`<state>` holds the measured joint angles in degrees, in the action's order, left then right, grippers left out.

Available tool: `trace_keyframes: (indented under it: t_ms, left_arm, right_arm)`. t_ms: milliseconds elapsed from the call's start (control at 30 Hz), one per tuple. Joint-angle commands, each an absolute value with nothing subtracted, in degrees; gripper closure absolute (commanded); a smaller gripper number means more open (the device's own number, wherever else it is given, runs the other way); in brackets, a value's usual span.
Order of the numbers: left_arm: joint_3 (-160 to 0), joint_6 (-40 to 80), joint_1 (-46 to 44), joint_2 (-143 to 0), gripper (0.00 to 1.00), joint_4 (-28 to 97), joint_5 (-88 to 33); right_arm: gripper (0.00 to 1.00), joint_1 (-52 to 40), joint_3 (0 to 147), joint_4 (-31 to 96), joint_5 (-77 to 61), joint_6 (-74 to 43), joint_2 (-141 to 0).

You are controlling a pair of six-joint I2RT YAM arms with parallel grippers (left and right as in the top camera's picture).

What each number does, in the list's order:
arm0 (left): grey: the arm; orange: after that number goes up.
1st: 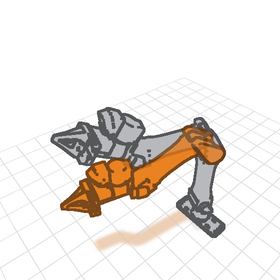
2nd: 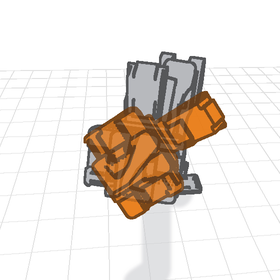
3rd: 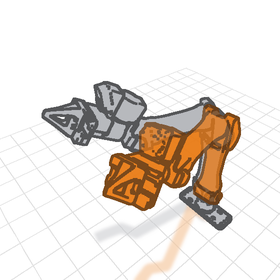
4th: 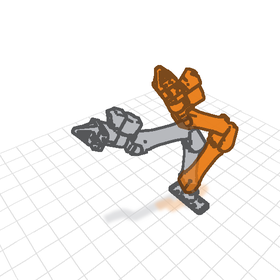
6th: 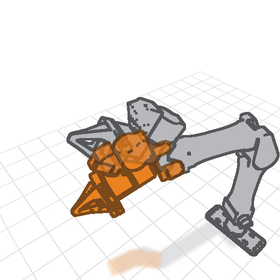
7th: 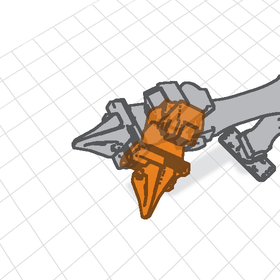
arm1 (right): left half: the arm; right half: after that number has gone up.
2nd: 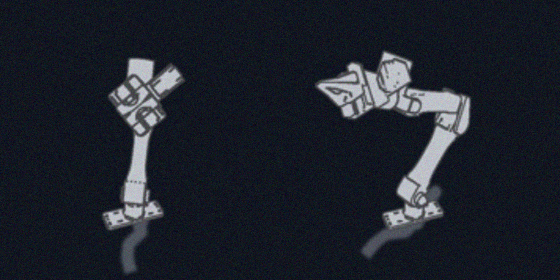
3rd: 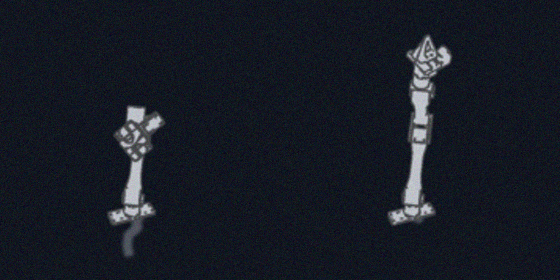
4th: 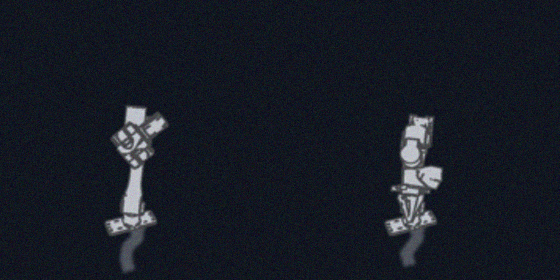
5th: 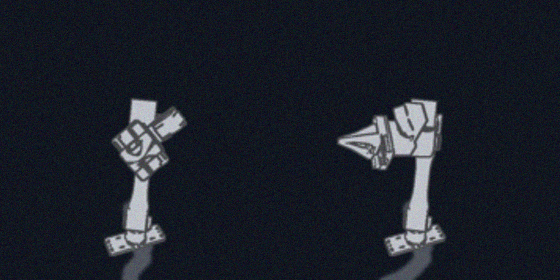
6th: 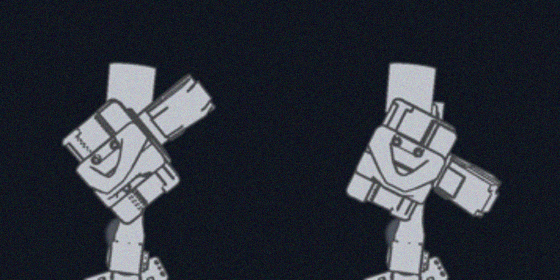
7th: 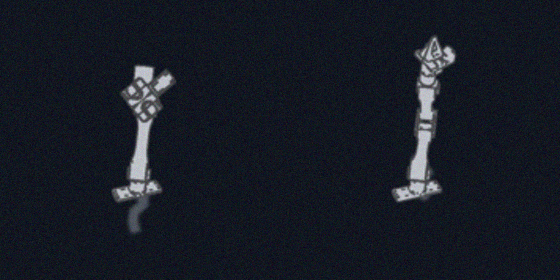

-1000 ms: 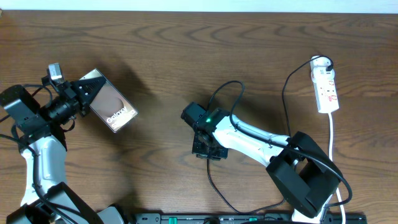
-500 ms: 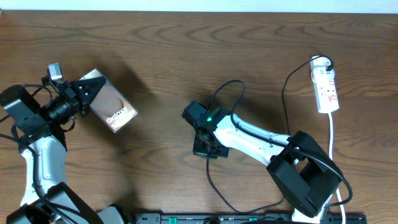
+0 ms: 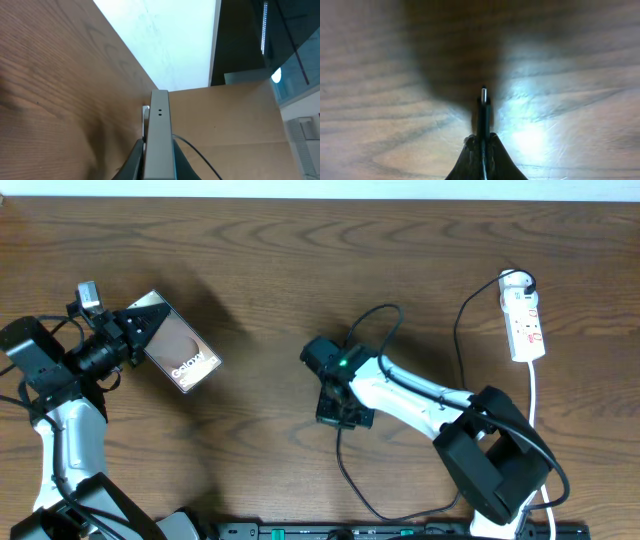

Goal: Plug charger to phone and switch on socket

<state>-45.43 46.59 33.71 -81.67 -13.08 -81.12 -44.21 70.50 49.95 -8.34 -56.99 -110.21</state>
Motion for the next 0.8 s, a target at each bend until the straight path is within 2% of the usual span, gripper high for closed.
trace_keyframes:
  t_ms: [0, 167, 500, 667, 767]
  left_arm:
    - [-45.41, 46.06, 33.95, -81.65, 0.93, -13.37, -83.35]
    - [-45.41, 46.06, 33.95, -81.65, 0.93, -13.37, -83.35]
    - [-45.41, 45.78, 33.95, -81.65, 0.93, -13.37, -83.37]
    - [-45.41, 45.43, 33.95, -81.65, 0.93, -13.37, -83.40]
    - [-45.41, 45.41, 33.95, -81.65, 0.92, -13.39, -83.40]
  right_arm:
    - [0.99, -42.74, 73.38, 50.46, -8.10, -54.59, -110.69]
    - [0.99, -41.89, 77.97, 51.46, -8.78, -48.80, -110.54]
    - [0.99, -40.14, 93.95, 51.22, -18.11, -26.85, -110.15]
    - [0.99, -38.54, 100.20, 49.78, -29.63, -19.29, -110.13]
    - [0.99, -36.14, 101.10, 44.49, -52.21, -8.67, -110.15]
